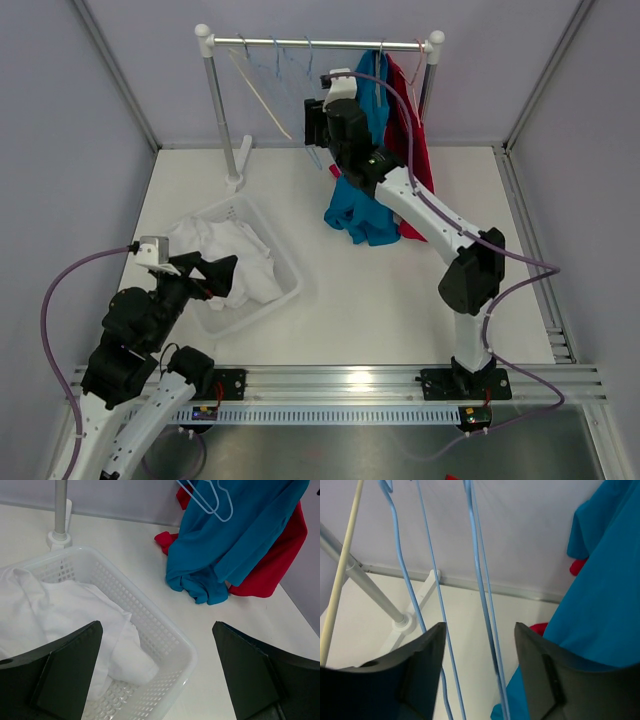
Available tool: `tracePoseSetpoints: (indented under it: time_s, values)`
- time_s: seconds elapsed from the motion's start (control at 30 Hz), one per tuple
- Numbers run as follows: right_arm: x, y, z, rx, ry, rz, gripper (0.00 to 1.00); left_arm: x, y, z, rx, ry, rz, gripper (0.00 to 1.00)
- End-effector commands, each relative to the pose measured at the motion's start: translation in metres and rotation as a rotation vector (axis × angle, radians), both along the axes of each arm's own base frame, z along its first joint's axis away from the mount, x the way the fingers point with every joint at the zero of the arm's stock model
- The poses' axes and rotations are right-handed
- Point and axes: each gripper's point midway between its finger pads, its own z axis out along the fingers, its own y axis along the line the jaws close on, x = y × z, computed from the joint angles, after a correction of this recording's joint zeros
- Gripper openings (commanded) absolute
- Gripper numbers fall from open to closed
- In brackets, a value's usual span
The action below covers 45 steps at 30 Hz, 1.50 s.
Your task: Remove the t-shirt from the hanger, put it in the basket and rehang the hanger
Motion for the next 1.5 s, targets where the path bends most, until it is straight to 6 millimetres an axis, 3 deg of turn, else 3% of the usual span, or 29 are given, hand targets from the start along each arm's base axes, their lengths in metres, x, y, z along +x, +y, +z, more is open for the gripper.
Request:
tracePoseSetpoints:
  time_s: [0.0,0.1,0.2,0.33,0.4,0.5,0.53,0.6,0.63,0.8,0.83,1.0,1.23,1.37,1.47]
  values:
    - [-0.044,-0.032,0.101,0.141,-0.138,0.015,0.71,0.003,0.004,0.012,-0.006,-0.055,0.022,0.99]
    - [-0.074,-0.044,0.116,0.143,-0.131,0.071,0.73,0.002,0.005,0.012,-0.002,-0.058,0.022,0.99]
    - [-0.096,-0.066,0.127,0.13,-0.136,0.065,0.66,0.002,0.004,0.012,0.002,-0.058,0.014,0.99]
    - [-0.106,-0.095,0.131,0.111,-0.116,0.036,0.53,0.002,0.004,0.012,0.002,-0.058,0.017,0.99]
    - [-0.099,-0.111,0.132,0.1,-0.107,-0.006,0.4,0.003,0.004,0.011,0.003,-0.057,0.017,0.99]
    - [-0.082,-0.125,0.127,0.064,-0.071,-0.05,0.34,0.003,0.005,0.011,0.005,-0.054,0.024,0.99]
    - [-0.078,-0.127,0.122,0.041,-0.054,-0.054,0.34,0.004,0.005,0.011,0.004,-0.056,0.025,0.99]
    - [-0.067,-0.133,0.135,0.041,-0.055,-0.062,0.34,0.004,0.005,0.01,0.004,-0.052,0.024,0.99]
    - [-0.06,-0.131,0.118,0.016,-0.015,-0.06,0.34,0.004,0.004,0.01,0.006,-0.051,0.022,0.99]
    - [-0.03,-0.132,0.107,0.011,0.034,-0.064,0.45,0.005,0.003,0.01,0.011,-0.048,0.017,0.99]
    - [-0.028,-0.134,0.113,0.025,0.029,-0.062,0.45,0.005,0.003,0.009,0.013,-0.046,0.016,0.99]
    - [-0.002,-0.135,0.084,0.012,0.083,-0.082,0.47,0.005,0.001,0.009,0.015,-0.045,0.003,0.99]
    - [0.027,-0.135,0.058,-0.002,0.112,-0.093,0.36,0.006,0.001,0.009,0.02,-0.043,0.001,0.99]
    - [0.036,-0.134,0.055,-0.013,0.102,-0.098,0.27,0.006,-0.001,0.008,0.022,-0.038,-0.006,0.99]
    - [0.041,-0.136,0.055,-0.024,0.087,-0.106,0.26,0.007,-0.001,0.009,0.023,-0.038,-0.008,0.99]
